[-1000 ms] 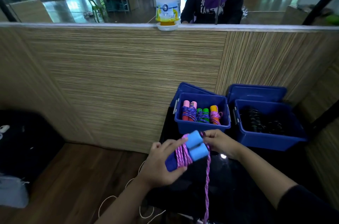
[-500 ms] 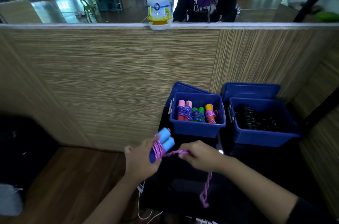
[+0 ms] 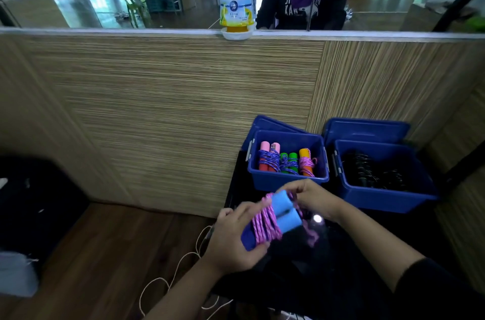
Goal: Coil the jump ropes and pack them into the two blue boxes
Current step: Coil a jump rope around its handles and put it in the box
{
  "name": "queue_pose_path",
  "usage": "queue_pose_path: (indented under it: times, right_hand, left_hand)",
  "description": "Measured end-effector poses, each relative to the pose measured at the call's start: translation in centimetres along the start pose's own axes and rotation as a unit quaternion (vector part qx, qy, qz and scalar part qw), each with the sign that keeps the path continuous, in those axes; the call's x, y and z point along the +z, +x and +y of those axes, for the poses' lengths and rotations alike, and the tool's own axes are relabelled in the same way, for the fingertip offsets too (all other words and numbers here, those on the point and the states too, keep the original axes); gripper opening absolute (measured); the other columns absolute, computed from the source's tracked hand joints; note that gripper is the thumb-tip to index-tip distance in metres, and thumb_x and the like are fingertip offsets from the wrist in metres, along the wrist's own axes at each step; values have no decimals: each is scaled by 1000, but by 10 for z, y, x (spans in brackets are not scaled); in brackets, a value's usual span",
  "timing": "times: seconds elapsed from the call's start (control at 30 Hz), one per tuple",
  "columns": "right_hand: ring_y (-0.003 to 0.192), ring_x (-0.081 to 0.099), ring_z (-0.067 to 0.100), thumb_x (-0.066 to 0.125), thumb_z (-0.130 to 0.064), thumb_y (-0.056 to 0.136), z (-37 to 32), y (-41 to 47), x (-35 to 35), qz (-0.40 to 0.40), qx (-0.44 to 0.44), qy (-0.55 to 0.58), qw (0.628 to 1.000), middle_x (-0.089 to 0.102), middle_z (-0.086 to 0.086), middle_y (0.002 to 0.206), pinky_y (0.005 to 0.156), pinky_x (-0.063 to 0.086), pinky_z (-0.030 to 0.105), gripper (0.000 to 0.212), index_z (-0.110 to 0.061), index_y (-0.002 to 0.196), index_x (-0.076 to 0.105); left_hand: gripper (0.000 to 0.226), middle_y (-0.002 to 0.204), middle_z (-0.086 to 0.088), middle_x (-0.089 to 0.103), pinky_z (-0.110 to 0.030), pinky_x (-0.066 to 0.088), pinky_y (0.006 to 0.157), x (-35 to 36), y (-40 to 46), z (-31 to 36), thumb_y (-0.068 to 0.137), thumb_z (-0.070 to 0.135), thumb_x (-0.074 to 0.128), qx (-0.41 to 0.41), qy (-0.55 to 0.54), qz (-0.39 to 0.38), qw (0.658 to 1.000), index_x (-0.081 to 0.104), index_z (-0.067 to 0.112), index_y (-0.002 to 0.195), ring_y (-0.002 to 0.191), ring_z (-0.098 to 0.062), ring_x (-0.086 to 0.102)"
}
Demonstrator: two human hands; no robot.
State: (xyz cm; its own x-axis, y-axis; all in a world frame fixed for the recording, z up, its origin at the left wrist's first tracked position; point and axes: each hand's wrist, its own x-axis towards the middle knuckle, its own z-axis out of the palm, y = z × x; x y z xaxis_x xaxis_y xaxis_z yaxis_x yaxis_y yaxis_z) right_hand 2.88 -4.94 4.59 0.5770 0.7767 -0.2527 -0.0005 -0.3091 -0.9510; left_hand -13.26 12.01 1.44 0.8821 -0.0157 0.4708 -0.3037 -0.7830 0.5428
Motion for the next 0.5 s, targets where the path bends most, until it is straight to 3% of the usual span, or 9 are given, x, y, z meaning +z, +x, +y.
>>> queue_pose_path:
  times: [0.1, 0.23, 0.33, 0.43, 0.5]
  right_hand:
    - [40, 45, 6, 52, -9, 94, 8, -3, 21, 31, 15, 24, 999, 53, -4, 47, 50, 40, 23, 35, -14, 64, 69]
    - [38, 49, 11, 50, -18, 97, 19, -12, 46, 21, 45, -8, 999, 48, -1, 54, 43, 41, 23, 20, -5, 93, 65]
    - [43, 57, 11, 55, -22, 95, 16, -20, 53, 4, 65, -128, 990, 54, -1, 61, 51, 50, 22, 19, -5, 95, 65]
    - [43, 55, 1, 58, -28, 92, 4, -30, 52, -6, 46, -298, 953, 58, -2, 63, 52, 45, 13, 20, -10, 95, 68]
    - [47, 57, 8, 58, -27, 91, -5, -34, 52, -14, 25, -359, 933, 62, 6, 70, 50, 48, 20, 19, -10, 94, 67]
  left_hand:
    - [80, 135, 11, 55, -47, 47, 97, 1, 15, -4, 68, 25, 77, -119, -131, 120, 977, 41, 27, 140, 119, -11, 57]
    - [84, 134, 17, 53, -43, 47, 96, -9, 23, -16, 65, 45, 71, -266, -40, 175, 947, 32, 45, 139, 117, -12, 57]
    - [84, 131, 16, 54, -44, 46, 90, -12, 18, -25, 68, 44, 73, -323, 60, 148, 933, 28, 47, 138, 111, -17, 60]
    - [81, 125, 15, 52, -39, 42, 84, -9, 12, -31, 70, 45, 66, -360, 164, 69, 916, 23, 47, 140, 102, -17, 62]
    - [80, 116, 15, 53, -37, 38, 79, -7, 6, -33, 67, 43, 60, -362, 213, 16, 907, 24, 48, 138, 94, -16, 62]
